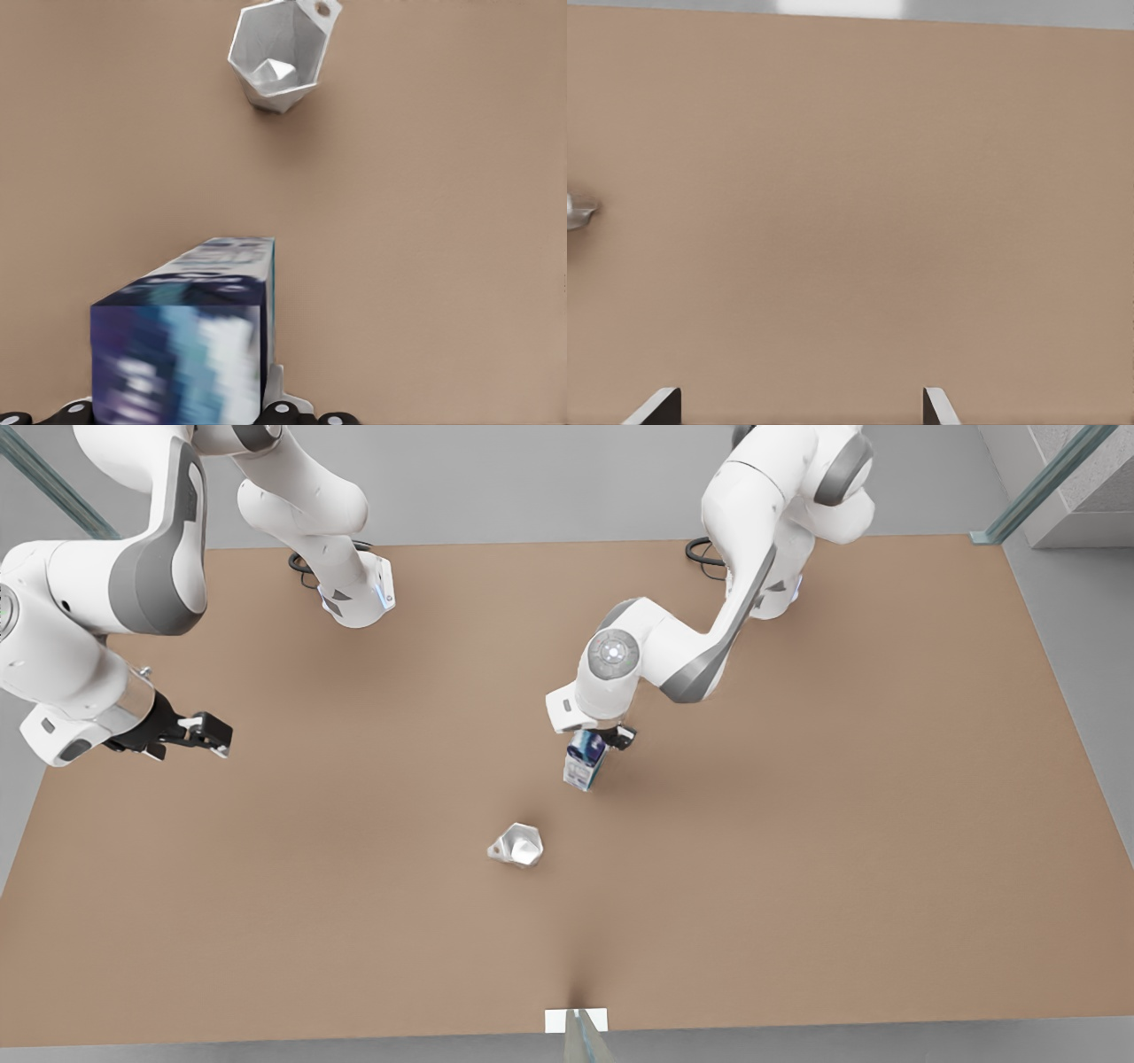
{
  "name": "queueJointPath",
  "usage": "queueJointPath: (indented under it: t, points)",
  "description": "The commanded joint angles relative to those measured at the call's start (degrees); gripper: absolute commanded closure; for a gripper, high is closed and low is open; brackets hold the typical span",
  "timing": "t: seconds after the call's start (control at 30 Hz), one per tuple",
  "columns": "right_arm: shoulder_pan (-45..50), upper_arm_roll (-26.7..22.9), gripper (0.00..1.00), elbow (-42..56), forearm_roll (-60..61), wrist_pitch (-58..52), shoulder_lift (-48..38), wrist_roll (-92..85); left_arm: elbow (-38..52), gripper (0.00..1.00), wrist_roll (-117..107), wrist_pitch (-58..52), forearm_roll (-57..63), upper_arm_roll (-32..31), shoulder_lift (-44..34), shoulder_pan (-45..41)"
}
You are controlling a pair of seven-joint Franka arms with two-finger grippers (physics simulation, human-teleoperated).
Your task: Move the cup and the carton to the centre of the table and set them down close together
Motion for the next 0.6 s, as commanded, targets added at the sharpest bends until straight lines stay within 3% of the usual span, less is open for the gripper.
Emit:
queueJointPath:
  t: [0.0, 0.27, 0.3, 0.57]
  points:
    - [0.0, 0.0, 0.0, 0.0, 0.0, 0.1, 0.0, 0.0, 0.9, 0.34, -0.7, 0.0, -3.8, -0.1, 0.8, -0.3]
    - [0.0, -0.2, 0.0, 0.1, 0.1, 0.1, 0.3, 0.0, 6.4, 0.31, -7.8, 5.5, -4.0, -2.4, 8.2, -0.8]
    - [-0.1, -0.2, 0.0, 0.0, 0.1, 0.1, 0.3, 0.0, 6.4, 0.0, -7.8, 5.7, -3.9, -2.4, 8.3, -0.8]
    - [0.0, -0.3, 0.0, 0.1, -0.2, 0.1, 1.5, -0.1, 6.5, 0.0, -8.4, 6.0, -4.0, -3.1, 8.7, -0.8]
